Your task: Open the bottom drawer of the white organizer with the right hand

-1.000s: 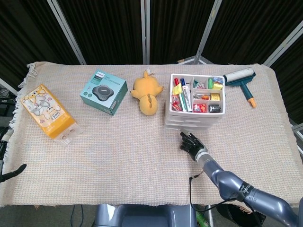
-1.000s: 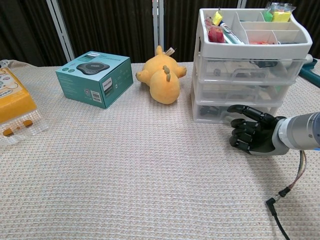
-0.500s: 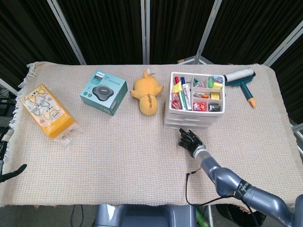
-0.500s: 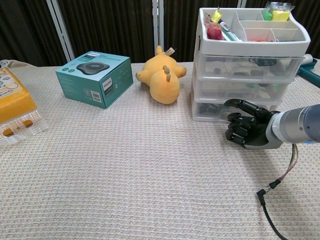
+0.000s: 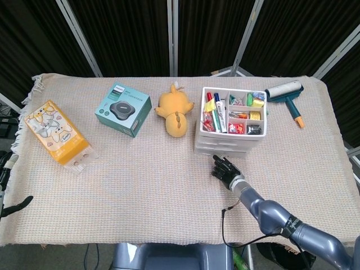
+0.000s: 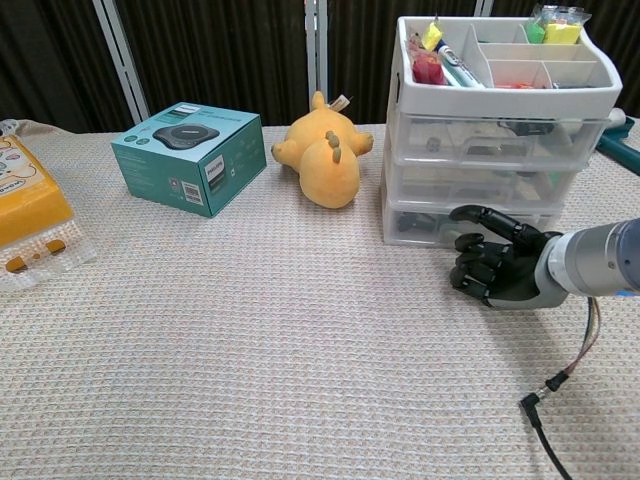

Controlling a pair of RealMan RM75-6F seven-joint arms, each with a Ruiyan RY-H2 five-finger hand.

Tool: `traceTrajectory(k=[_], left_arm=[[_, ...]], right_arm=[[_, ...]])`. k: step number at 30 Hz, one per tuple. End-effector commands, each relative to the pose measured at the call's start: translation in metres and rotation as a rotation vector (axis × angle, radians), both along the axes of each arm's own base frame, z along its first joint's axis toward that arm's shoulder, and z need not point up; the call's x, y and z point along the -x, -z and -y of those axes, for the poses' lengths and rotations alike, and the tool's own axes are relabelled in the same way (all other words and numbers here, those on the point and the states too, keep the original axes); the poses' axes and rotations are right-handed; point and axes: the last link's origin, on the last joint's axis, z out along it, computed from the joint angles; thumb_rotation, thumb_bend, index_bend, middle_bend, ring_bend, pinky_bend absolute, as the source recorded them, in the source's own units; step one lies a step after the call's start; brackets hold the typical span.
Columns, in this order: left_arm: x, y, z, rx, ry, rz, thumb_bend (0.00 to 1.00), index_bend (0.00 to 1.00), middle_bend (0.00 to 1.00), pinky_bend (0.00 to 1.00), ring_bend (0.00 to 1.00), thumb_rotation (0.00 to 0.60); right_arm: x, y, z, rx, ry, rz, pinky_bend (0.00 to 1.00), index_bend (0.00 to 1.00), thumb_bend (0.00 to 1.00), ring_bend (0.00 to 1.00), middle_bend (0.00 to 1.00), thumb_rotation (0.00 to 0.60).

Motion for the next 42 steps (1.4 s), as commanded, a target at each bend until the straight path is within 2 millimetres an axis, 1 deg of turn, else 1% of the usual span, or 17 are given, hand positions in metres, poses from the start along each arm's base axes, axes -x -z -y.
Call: traceTrajectory(k=[1,12,15,20,24,27,31,36,40,42], left_arm=[[-0.001,0.0,0.001,0.0,0.002,0.0,0.15,0.0,0.0,0.0,0.0,0.6],[-0.003,0.0,0.003,-0.001,0.013,0.0,0.15,0.0,0.0,0.0,0.0,0.6],[-0.003,-0.001,0.003,-0.002,0.015,0.001,0.15,0.0,0.0,0.0,0.0,0.6],[-0.004,-0.001,0.003,-0.002,0.018,0.001,0.15,0.0,0.0,0.0,0.0,0.6],[-0.004,0.0,0.003,0.0,0.02,0.0,0.15,0.0,0.0,0.0,0.0,0.6],[-0.005,-0.001,0.004,-0.001,0.022,0.001,0.15,0.0,0.0,0.0,0.0,0.6],[-0.005,-0.001,0.005,-0.005,0.025,0.002,0.15,0.0,0.0,0.0,0.0,0.6],[-0.006,-0.001,0.006,-0.006,0.029,0.002,0.15,0.0,0.0,0.0,0.0,0.6],[-0.007,-0.001,0.007,-0.009,0.034,0.002,0.15,0.0,0.0,0.0,0.0,0.6],[-0.008,-0.001,0.008,-0.008,0.035,0.002,0.15,0.0,0.0,0.0,0.0,0.6]], right_arm=[[0.001,0.0,-0.003,-0.006,0.002,0.008,0.74,0.38,0.27,0.87,0.85,0.6],[0.001,-0.005,-0.014,-0.009,-0.02,-0.003,0.74,0.38,0.27,0.87,0.85,0.6],[0.002,-0.006,-0.017,-0.011,-0.033,-0.016,0.74,0.36,0.27,0.87,0.85,0.6],[0.002,-0.006,-0.022,-0.021,-0.046,-0.027,0.74,0.29,0.27,0.87,0.85,0.6],[0.001,-0.007,-0.029,-0.033,-0.071,-0.03,0.74,0.2,0.27,0.87,0.85,0.6],[0.0,-0.008,-0.031,-0.034,-0.081,-0.028,0.74,0.18,0.27,0.87,0.85,0.6],[-0.001,-0.011,-0.035,-0.031,-0.099,-0.029,0.74,0.18,0.27,0.87,0.85,0.6],[-0.002,-0.019,-0.044,-0.028,-0.121,-0.029,0.74,0.17,0.27,0.87,0.85,0.6],[0.006,-0.03,-0.062,-0.042,-0.15,-0.066,0.74,0.17,0.27,0.87,0.85,0.6],[0.007,-0.034,-0.065,-0.039,-0.162,-0.074,0.74,0.17,0.27,0.87,0.85,0.6]])
